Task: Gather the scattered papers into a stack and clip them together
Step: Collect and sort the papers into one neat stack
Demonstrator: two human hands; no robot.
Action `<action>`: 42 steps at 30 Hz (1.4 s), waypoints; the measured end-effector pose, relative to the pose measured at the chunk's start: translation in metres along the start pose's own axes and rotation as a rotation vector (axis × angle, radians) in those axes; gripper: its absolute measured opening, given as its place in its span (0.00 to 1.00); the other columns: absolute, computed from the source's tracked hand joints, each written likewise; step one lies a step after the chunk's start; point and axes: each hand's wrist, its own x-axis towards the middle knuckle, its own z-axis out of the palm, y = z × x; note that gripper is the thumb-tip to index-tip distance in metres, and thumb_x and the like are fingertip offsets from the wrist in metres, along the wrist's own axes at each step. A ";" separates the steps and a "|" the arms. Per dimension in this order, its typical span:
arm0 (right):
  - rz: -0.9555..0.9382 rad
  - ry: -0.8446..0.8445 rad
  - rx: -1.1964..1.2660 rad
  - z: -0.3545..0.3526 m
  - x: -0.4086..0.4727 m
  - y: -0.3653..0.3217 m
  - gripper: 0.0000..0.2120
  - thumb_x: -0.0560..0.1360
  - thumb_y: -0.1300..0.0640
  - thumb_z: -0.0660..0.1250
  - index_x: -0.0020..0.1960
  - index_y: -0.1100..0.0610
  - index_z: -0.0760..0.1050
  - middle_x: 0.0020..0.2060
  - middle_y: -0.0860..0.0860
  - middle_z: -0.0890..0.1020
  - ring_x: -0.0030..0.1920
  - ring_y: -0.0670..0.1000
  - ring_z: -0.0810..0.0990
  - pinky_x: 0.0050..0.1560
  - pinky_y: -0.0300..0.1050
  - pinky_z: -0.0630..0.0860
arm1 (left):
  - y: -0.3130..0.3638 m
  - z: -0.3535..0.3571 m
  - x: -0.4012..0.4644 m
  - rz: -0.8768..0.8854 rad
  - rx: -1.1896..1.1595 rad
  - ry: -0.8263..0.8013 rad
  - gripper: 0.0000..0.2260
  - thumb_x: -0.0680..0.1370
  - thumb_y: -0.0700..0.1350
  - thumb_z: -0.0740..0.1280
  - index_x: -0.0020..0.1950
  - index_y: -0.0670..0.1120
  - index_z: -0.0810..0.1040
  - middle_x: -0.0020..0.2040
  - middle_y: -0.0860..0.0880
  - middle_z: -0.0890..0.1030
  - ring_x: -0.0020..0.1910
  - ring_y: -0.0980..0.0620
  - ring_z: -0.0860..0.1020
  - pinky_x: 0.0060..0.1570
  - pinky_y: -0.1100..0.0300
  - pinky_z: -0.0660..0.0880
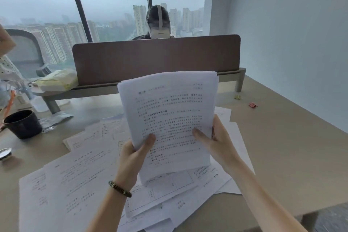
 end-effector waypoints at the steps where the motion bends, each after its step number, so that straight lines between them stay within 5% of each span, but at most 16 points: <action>1: 0.020 -0.011 -0.001 0.001 -0.002 0.003 0.20 0.78 0.51 0.70 0.67 0.42 0.70 0.61 0.39 0.82 0.63 0.46 0.80 0.64 0.58 0.78 | -0.003 0.000 -0.001 -0.012 0.017 -0.006 0.20 0.65 0.63 0.75 0.52 0.55 0.86 0.51 0.48 0.86 0.52 0.46 0.82 0.55 0.37 0.78; 6: 0.040 -0.010 0.017 0.004 -0.009 0.016 0.19 0.79 0.54 0.69 0.68 0.42 0.70 0.60 0.39 0.82 0.62 0.44 0.80 0.64 0.57 0.79 | -0.009 0.003 -0.003 0.008 0.054 -0.023 0.18 0.66 0.60 0.73 0.54 0.57 0.84 0.52 0.54 0.86 0.53 0.53 0.83 0.50 0.57 0.82; 9: -0.005 0.024 0.014 0.004 -0.008 0.012 0.14 0.81 0.55 0.67 0.64 0.45 0.71 0.57 0.37 0.82 0.59 0.42 0.81 0.60 0.53 0.80 | -0.007 0.003 -0.001 0.033 0.035 0.005 0.08 0.72 0.57 0.73 0.50 0.60 0.85 0.50 0.56 0.86 0.51 0.55 0.83 0.50 0.57 0.82; 13: -0.038 0.071 0.028 0.007 -0.008 0.010 0.13 0.82 0.55 0.65 0.65 0.46 0.70 0.57 0.38 0.82 0.57 0.39 0.81 0.55 0.43 0.81 | -0.010 0.006 -0.001 0.032 0.031 0.027 0.08 0.74 0.53 0.73 0.52 0.60 0.84 0.51 0.55 0.86 0.52 0.53 0.83 0.49 0.53 0.82; 17: 0.087 0.049 -0.053 0.011 -0.012 0.025 0.10 0.84 0.55 0.62 0.63 0.45 0.68 0.56 0.37 0.81 0.53 0.33 0.80 0.51 0.38 0.80 | -0.019 0.011 -0.005 0.009 0.088 0.025 0.09 0.77 0.46 0.69 0.54 0.58 0.79 0.47 0.62 0.85 0.49 0.62 0.82 0.44 0.67 0.80; 20: 0.113 0.040 -0.119 0.009 -0.011 0.024 0.06 0.84 0.58 0.59 0.60 0.52 0.67 0.54 0.40 0.80 0.51 0.37 0.80 0.42 0.33 0.76 | -0.018 0.009 -0.004 -0.006 0.140 0.024 0.09 0.78 0.44 0.68 0.53 0.59 0.79 0.47 0.59 0.85 0.48 0.62 0.82 0.44 0.65 0.81; 23: 0.095 0.027 -0.147 0.009 -0.010 0.019 0.06 0.85 0.59 0.58 0.61 0.55 0.68 0.54 0.41 0.81 0.53 0.42 0.81 0.42 0.34 0.75 | -0.016 0.005 -0.001 0.003 0.184 0.029 0.07 0.79 0.45 0.67 0.54 0.56 0.79 0.50 0.54 0.84 0.51 0.54 0.82 0.48 0.56 0.82; 29: 0.088 -0.011 -0.138 0.013 -0.010 0.019 0.07 0.84 0.58 0.59 0.60 0.51 0.72 0.53 0.39 0.82 0.52 0.39 0.81 0.44 0.32 0.77 | -0.013 -0.005 -0.002 -0.037 0.201 0.066 0.06 0.79 0.44 0.67 0.53 0.54 0.80 0.50 0.55 0.84 0.50 0.53 0.82 0.45 0.58 0.82; 33: 0.096 0.010 -0.379 0.003 -0.009 0.028 0.11 0.84 0.50 0.59 0.53 0.54 0.77 0.50 0.47 0.83 0.52 0.50 0.81 0.48 0.42 0.75 | -0.006 -0.022 0.003 -0.187 0.196 0.069 0.08 0.78 0.46 0.69 0.55 0.46 0.82 0.48 0.49 0.86 0.48 0.48 0.84 0.41 0.57 0.82; 37: 0.331 0.049 -0.922 -0.017 -0.005 0.052 0.23 0.82 0.39 0.53 0.70 0.50 0.70 0.67 0.53 0.74 0.68 0.57 0.71 0.67 0.56 0.66 | -0.017 -0.044 0.012 -0.369 0.204 0.107 0.11 0.80 0.47 0.66 0.56 0.41 0.80 0.48 0.44 0.85 0.46 0.42 0.83 0.47 0.49 0.80; 42: 0.438 -0.067 -1.130 -0.027 -0.005 0.071 0.26 0.81 0.38 0.52 0.77 0.45 0.59 0.72 0.57 0.67 0.72 0.61 0.63 0.71 0.61 0.60 | -0.044 -0.050 0.011 -0.517 0.307 0.105 0.13 0.82 0.47 0.62 0.58 0.39 0.78 0.47 0.42 0.84 0.45 0.41 0.82 0.44 0.52 0.79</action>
